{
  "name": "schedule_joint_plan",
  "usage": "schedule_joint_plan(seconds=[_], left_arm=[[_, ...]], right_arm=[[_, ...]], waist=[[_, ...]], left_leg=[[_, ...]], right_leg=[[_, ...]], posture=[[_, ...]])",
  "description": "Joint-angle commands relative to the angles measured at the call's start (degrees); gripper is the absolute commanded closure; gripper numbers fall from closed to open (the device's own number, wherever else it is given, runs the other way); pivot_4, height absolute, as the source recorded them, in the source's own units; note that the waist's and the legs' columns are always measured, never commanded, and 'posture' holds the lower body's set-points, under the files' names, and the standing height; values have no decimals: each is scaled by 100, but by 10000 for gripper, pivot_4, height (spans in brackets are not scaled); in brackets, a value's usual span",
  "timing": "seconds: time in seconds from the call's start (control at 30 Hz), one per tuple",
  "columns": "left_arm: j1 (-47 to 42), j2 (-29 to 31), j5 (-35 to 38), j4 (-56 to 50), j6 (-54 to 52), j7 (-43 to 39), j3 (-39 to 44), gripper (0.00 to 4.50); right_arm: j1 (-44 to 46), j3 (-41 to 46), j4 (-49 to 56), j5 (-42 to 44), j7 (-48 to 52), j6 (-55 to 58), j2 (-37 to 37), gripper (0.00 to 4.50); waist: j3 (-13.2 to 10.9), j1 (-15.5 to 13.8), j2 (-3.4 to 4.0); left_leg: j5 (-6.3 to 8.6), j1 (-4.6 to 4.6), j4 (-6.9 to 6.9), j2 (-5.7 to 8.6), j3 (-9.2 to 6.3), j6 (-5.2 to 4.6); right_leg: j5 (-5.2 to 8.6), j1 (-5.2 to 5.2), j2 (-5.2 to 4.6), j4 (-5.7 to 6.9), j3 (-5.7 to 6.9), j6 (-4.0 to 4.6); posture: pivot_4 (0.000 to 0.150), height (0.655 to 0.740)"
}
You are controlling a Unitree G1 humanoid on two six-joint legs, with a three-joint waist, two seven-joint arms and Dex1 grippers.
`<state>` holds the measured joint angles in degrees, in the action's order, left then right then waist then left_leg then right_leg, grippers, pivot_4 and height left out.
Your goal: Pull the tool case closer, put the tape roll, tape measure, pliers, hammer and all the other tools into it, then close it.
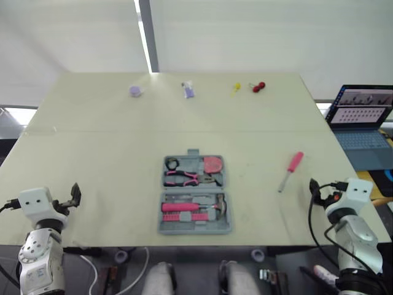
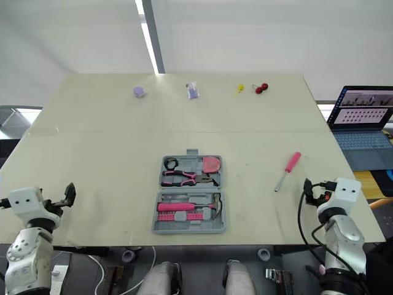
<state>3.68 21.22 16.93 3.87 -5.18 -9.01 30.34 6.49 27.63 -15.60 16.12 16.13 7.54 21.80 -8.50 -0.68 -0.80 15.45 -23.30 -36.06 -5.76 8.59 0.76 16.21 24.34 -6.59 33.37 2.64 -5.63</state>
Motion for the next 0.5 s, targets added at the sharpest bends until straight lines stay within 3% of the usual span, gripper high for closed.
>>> schedule_joint_plan(seconds=[0.03, 0.23, 0.5], left_arm=[[-176, 147, 247, -515, 135, -743, -410, 0], [-724, 506, 68, -974, 239, -2284, -1852, 0], [-2046, 383, -169, -621, 352, -3447, -3287, 0]], right_arm=[[148, -70, 468, 175, -166, 241, -77, 476], [696, -338, 779, 27, -1040, 893, -513, 476], [1396, -785, 333, -371, -1743, 1018, -864, 476]], waist=[[0, -2, 0], [-6, 32, 15], [-14, 81, 35]], left_leg=[[0, 0, 0, 0, 1, 0], [-1, 0, 1, 0, 14, 2], [-51, -1, 2, 4, 37, 20]], right_leg=[[0, 0, 0, 0, 0, 0], [-1, -16, 2, 9, 0, 1], [-1, -23, 6, 30, 1, 0]], posture=[[1500, 7400], [1500, 7400], [1500, 7400]])
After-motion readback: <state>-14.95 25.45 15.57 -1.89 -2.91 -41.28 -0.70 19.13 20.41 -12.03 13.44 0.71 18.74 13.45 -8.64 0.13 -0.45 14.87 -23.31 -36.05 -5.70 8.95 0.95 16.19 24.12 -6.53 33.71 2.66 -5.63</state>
